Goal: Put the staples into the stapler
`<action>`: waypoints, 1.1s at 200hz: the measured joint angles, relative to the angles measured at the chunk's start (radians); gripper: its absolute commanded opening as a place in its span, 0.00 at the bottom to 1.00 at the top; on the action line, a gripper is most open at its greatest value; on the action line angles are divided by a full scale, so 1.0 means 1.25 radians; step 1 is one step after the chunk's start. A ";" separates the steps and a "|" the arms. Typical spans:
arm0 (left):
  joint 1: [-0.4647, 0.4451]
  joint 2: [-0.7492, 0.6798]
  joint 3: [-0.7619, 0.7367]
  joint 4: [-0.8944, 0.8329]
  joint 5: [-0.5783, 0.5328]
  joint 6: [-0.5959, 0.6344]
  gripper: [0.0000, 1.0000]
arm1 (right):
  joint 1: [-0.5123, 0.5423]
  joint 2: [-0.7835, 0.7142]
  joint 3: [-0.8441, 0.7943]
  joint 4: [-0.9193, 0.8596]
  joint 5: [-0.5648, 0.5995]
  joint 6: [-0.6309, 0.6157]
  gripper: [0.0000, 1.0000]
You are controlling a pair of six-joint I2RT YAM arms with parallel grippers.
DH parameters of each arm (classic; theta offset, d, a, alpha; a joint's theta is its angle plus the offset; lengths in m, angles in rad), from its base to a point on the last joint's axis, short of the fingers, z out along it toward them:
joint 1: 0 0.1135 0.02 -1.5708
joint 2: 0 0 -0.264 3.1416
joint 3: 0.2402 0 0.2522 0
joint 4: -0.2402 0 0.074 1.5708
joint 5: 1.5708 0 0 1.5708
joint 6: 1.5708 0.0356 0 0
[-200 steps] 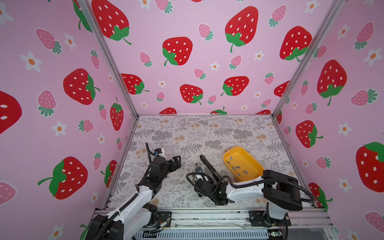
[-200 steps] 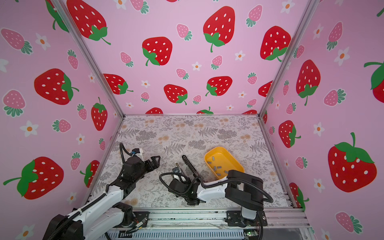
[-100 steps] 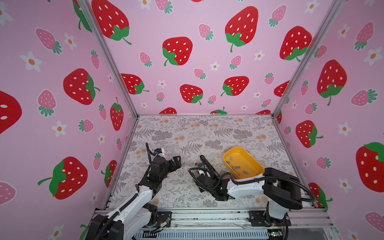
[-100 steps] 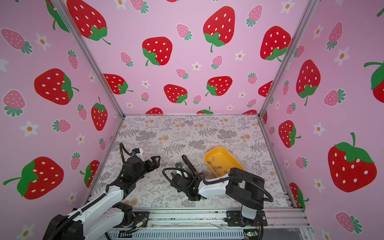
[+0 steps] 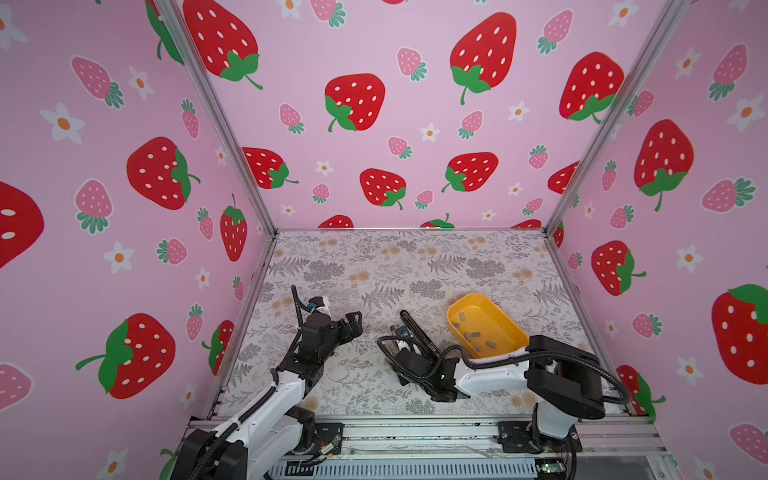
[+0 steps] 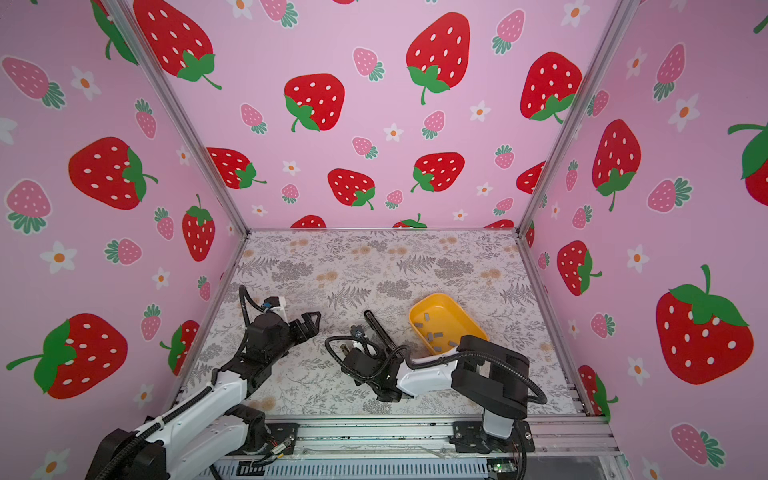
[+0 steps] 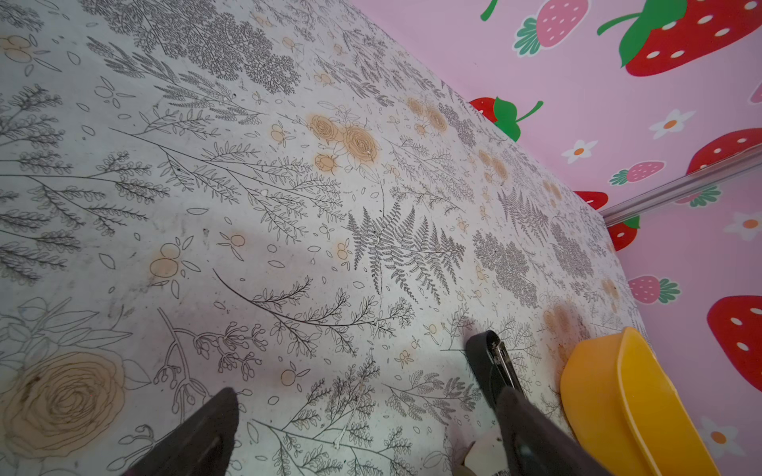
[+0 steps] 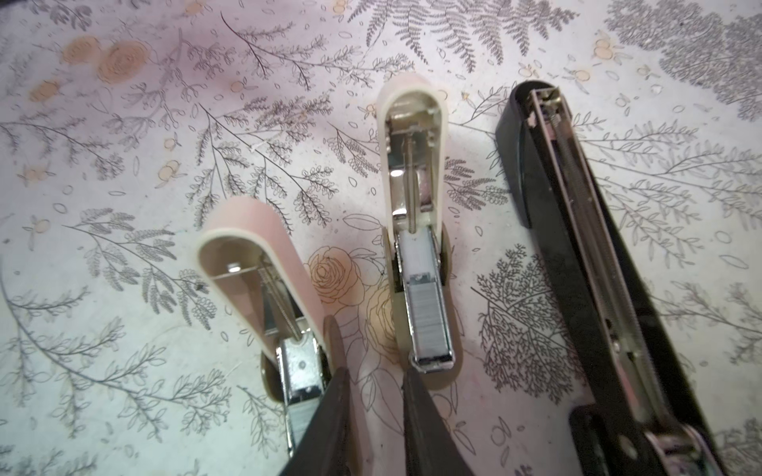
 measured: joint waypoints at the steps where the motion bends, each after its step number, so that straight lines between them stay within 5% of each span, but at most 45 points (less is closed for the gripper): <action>1: 0.000 0.000 0.000 0.000 0.000 0.000 0.99 | 0.000 -0.001 0.000 0.000 0.000 0.000 0.25; 220: 0.000 0.000 0.005 -0.001 0.013 0.003 0.99 | 0.012 0.010 0.006 0.002 -0.010 -0.003 0.27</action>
